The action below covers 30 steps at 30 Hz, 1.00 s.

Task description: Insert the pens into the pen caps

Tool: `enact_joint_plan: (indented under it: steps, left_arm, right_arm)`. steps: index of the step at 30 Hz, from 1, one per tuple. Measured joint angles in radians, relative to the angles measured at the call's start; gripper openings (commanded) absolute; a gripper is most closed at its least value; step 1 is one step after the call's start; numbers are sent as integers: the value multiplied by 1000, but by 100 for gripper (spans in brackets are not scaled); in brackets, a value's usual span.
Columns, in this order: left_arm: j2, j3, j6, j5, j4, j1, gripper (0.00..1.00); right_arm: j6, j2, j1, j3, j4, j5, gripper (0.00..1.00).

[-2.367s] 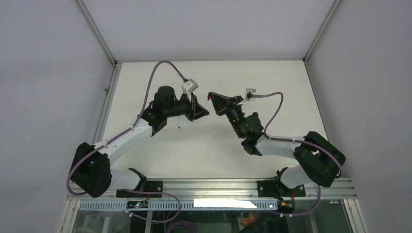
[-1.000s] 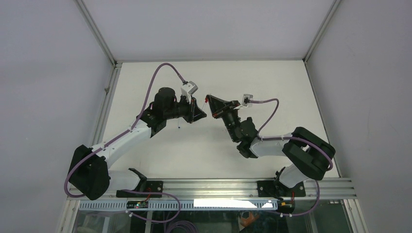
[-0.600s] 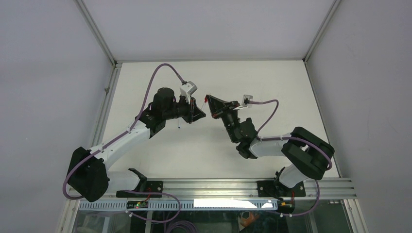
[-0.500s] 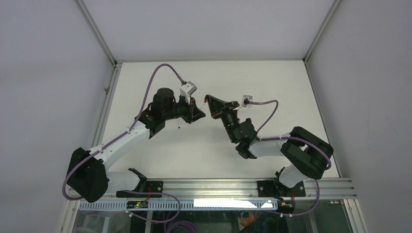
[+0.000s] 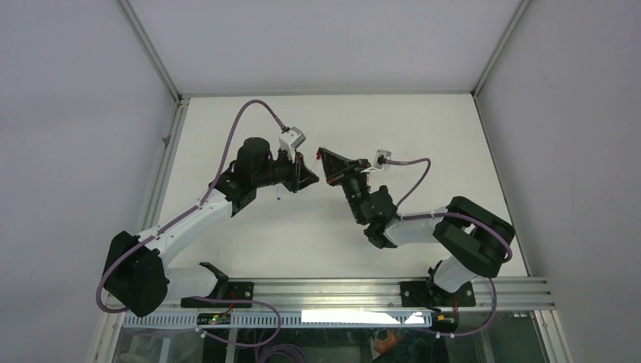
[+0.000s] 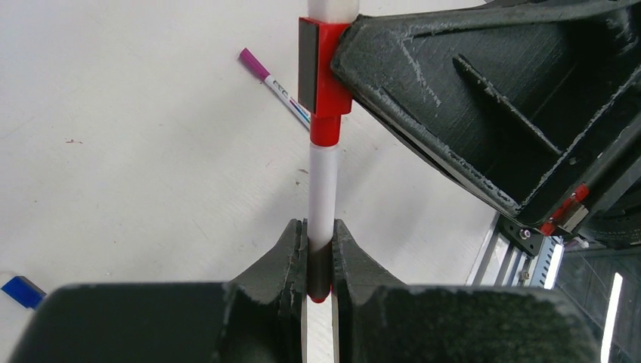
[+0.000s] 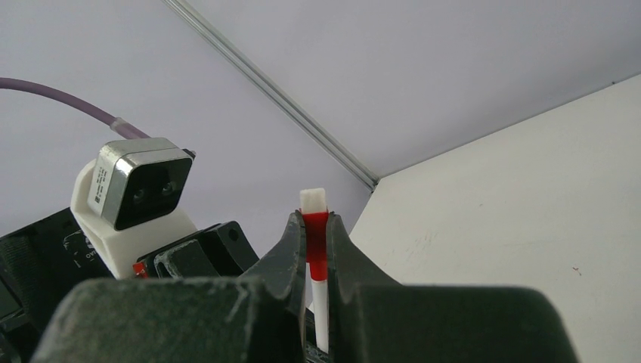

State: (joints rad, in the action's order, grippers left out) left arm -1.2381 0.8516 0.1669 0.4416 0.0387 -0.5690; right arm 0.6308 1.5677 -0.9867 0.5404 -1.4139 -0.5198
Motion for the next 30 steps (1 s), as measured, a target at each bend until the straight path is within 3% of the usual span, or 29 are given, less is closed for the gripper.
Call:
enact_joint_plan:
  steps: [30]
  left_arm:
    - [-2,16,-57,22,8,35,0]
  right_arm:
    - [-1,45,-20,33,-21,-18,0]
